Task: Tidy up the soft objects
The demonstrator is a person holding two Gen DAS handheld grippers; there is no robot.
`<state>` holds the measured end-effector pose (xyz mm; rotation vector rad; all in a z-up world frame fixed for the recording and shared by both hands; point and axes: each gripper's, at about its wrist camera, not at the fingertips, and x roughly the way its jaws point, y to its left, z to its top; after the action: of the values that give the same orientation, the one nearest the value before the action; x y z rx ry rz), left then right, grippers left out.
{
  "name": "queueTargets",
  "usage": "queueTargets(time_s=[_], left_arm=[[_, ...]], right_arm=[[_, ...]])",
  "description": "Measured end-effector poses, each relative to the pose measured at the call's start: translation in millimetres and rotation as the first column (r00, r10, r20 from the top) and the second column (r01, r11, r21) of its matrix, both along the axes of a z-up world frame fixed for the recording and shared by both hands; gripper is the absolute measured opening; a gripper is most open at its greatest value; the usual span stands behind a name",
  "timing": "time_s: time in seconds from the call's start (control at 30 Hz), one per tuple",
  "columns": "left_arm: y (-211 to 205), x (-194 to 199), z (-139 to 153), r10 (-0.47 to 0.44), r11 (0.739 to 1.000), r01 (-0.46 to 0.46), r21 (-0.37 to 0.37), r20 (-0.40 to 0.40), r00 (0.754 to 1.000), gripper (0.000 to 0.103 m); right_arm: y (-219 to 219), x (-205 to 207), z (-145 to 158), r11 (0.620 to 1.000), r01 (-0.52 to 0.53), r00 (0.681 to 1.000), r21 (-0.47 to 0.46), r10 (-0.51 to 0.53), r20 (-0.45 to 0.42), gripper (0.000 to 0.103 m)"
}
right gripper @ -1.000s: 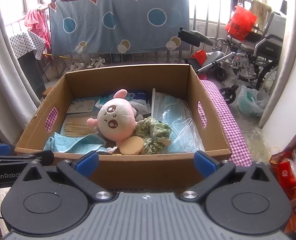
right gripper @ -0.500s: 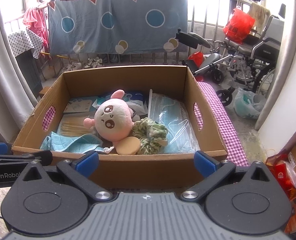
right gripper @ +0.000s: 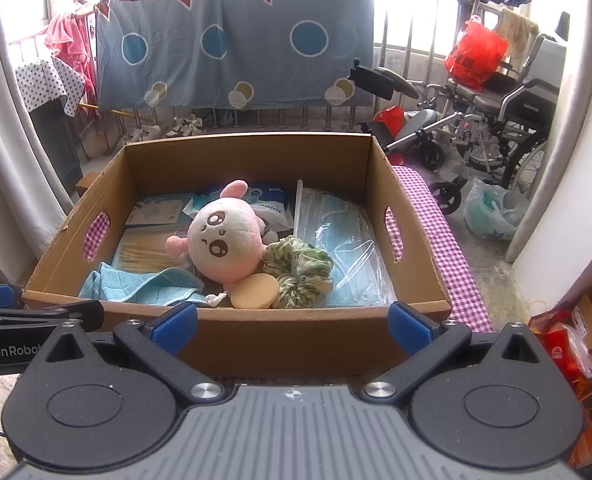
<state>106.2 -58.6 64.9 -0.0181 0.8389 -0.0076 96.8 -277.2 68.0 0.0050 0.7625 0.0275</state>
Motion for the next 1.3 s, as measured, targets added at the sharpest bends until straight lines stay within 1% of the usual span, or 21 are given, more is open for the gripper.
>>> queueTargets(time_s=[1.3], left_arm=[[-0.9,-1.9,0.1,0.003,1.0,-0.003,0.001,0.002,1.0,0.102]], right_arm=[[0.9,-3.2,0.2,1.0,0.005,1.0,0.007,-0.005,0.0,0.103]])
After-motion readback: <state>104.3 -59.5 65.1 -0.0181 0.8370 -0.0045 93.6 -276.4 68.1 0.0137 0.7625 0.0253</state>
